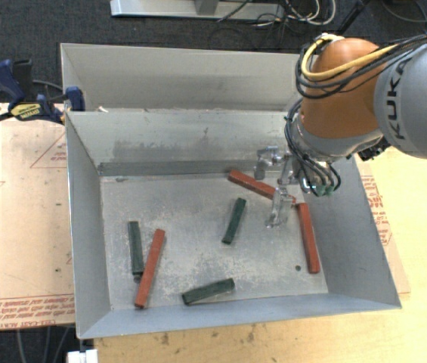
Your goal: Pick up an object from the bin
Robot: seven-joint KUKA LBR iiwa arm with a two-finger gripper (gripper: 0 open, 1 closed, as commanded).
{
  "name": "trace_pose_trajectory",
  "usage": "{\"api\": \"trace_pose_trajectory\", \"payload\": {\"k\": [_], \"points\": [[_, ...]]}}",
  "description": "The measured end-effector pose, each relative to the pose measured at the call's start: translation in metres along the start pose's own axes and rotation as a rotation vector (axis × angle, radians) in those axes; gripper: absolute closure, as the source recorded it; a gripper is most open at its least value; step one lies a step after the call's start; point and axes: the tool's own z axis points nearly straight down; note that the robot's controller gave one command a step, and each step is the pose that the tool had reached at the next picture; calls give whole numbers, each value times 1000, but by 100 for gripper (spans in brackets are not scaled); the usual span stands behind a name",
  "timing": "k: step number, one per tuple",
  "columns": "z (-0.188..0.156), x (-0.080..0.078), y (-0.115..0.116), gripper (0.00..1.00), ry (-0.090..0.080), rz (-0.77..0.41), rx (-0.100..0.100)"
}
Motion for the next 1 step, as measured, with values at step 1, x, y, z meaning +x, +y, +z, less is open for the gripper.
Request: {"api": "trace_pose_trajectory", "payload": {"k": [1], "points": [[114, -49, 19, 0, -6, -403, 0]]}}
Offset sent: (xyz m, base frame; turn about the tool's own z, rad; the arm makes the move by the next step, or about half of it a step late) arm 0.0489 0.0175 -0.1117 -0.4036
